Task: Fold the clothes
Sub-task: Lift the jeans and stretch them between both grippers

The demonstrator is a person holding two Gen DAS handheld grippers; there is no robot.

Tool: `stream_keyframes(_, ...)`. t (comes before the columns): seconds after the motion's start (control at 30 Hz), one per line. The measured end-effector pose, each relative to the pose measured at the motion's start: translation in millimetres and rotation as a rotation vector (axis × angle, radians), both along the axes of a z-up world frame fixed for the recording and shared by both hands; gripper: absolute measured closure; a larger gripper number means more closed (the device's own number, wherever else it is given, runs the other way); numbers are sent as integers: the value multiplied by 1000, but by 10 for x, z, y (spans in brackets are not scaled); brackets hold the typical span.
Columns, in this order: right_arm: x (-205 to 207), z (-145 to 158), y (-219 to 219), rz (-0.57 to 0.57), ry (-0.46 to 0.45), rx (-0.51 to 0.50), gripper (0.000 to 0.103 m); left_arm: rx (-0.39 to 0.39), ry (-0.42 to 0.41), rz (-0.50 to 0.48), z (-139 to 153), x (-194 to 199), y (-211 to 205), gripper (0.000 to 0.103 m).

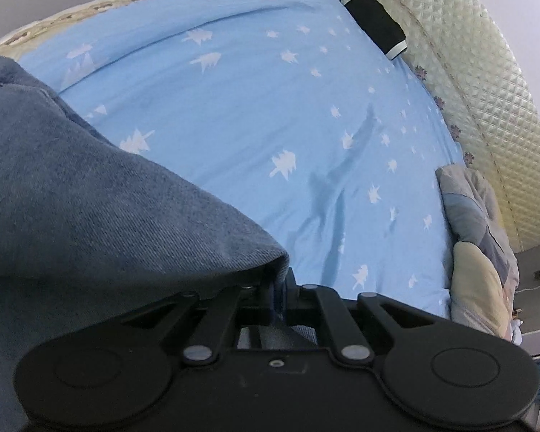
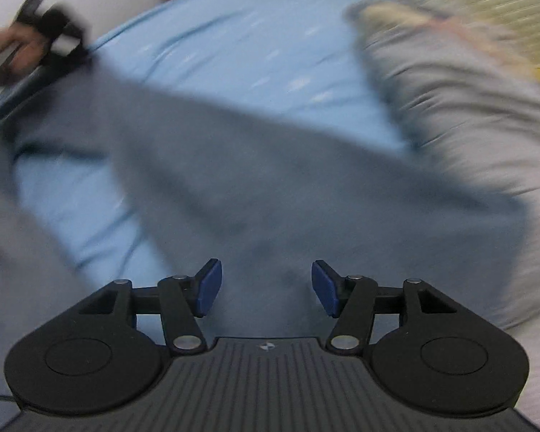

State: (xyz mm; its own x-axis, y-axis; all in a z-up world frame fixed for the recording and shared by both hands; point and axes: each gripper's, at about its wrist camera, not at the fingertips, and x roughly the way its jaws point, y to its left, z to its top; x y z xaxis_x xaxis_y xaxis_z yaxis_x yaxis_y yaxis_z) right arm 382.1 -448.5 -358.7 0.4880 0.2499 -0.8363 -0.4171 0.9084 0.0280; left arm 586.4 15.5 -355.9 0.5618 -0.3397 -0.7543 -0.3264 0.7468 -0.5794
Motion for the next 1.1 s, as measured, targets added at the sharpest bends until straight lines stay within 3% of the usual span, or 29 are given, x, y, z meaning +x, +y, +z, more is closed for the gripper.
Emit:
stream_keyframes(0.13,-146,-180,161,112,36,-105,43,-13,-8,-10,-22,-2,29,99)
stream_keyframes(0.23,-218,-113,176,114,11,-151,48,-15,-16,-17,-37,-7,28,99)
stream_keyframes(0.27,-236,-74,171,108,0,-159,58,-14,-19,-20,-37,-15,29,99)
stream_keyframes(0.3,-254,-34,166,102,-11,-168,76,-13,-23,-24,-35,-26,30,99)
stream_keyframes(0.37,-290,45,156,89,-34,-184,101,-9,-43,-39,0,-64,38,100)
stream_keyframes(0.5,-368,228,135,62,-82,-213,103,-45,-84,-61,109,-195,119,101)
stream_keyframes(0.77,-992,1271,61,-10,-226,-100,103,-196,-145,-16,394,-950,478,101)
stream_keyframes(0.97,-1480,1798,89,39,-168,-16,103,-295,-134,58,530,-1668,796,101)
stream_keyframes(1.1,-1490,2017,11,64,-154,0,103,-321,-149,53,621,-1749,898,101)
